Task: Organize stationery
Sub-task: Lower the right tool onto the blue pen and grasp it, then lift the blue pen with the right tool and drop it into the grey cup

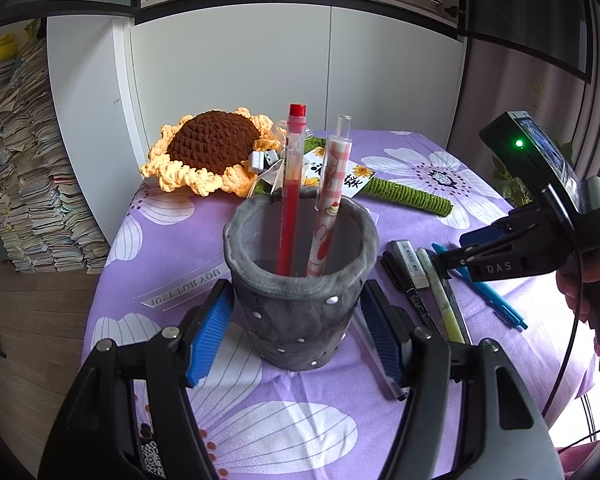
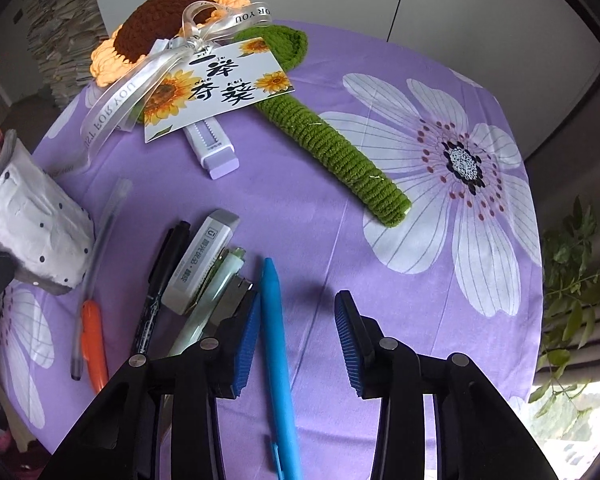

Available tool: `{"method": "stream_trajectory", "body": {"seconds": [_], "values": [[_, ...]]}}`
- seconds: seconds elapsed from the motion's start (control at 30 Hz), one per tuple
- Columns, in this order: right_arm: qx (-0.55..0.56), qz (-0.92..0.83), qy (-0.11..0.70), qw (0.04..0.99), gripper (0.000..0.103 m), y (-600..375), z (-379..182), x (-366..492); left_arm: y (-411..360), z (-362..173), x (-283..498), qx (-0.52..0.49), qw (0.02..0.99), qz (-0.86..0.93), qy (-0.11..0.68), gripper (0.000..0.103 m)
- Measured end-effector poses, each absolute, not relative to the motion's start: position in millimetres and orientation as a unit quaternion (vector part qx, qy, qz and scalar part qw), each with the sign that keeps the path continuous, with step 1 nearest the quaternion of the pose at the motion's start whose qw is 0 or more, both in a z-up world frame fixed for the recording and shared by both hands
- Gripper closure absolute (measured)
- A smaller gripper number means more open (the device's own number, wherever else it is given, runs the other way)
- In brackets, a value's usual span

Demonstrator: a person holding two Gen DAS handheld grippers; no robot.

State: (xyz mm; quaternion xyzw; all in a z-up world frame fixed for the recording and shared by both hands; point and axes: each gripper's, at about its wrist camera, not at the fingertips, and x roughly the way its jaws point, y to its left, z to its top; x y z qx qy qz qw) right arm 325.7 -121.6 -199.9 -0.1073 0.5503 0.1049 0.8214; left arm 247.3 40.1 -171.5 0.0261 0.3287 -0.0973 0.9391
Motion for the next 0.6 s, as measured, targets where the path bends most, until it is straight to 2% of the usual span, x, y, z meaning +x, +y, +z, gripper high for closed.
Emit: {"method": "stream_trajectory", "body": {"seconds": [0.1, 0.13, 0.17, 0.23, 0.43, 0.6], "values": [[-0.115, 0.102, 0.548, 0.822, 0.064, -119.7, -198.4, 330.8, 40.2, -171.5, 247.3, 0.027, 0.939, -0.097, 0.328, 0.039], [-0.121, 0.102, 0.547, 0.822, 0.067, -117.9, -198.2, 331.4, 40.2, -171.5, 247.4, 0.027, 0.939, -0.097, 0.328, 0.039], [-0.123, 0.104, 0.548, 0.821, 0.078, -116.5, -198.7, 332.3, 40.3, -171.6, 247.5, 0.026, 0.939, -0.097, 0.328, 0.039], [-0.115, 0.113, 0.554, 0.817, 0.090, -114.6, -200.4, 334.7, 40.2, -171.6, 247.4, 0.027, 0.939, -0.097, 0.328, 0.039], [-0.109, 0.111, 0.552, 0.819, 0.092, -115.6, -193.1, 332.1, 40.1, -171.5, 248.1, 0.024, 0.939, -0.097, 0.329, 0.039], [-0.075, 0.124, 0.515, 0.845, 0.092, -123.4, -154.7, 310.0, 39.9, -171.9, 248.0, 0.023, 0.939, -0.097, 0.328, 0.039]]}}
